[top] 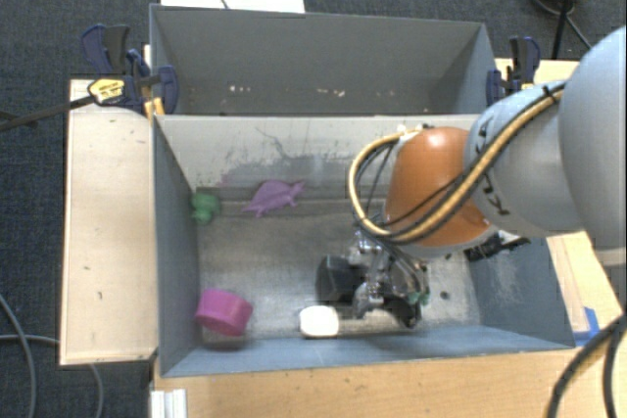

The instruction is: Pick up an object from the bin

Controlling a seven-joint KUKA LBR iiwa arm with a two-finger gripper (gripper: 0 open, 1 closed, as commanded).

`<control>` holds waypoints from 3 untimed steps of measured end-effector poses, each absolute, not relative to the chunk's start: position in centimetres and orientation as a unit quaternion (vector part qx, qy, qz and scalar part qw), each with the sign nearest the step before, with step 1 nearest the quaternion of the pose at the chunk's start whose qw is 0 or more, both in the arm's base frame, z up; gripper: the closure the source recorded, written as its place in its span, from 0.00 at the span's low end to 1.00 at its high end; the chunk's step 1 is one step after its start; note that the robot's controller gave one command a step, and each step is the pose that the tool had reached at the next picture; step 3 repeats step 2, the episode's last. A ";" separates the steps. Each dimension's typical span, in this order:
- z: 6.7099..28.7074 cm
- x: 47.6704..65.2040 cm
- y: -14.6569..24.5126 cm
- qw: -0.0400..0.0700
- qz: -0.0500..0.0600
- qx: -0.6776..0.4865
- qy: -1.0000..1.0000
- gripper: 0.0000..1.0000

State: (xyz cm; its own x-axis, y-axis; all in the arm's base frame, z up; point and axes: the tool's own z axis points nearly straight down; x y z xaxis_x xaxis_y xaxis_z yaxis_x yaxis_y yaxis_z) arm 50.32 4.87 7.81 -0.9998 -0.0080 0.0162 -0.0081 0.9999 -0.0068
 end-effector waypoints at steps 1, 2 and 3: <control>11.5 52.6 5.6 0.002 0.000 0.064 -0.998 1.00; 23.1 49.6 5.5 0.002 0.000 0.045 -0.999 1.00; 23.1 49.6 5.5 0.002 0.000 0.045 -0.999 1.00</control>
Offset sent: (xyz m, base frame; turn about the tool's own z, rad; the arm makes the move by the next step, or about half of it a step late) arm -0.0061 0.0060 0.1551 -0.0821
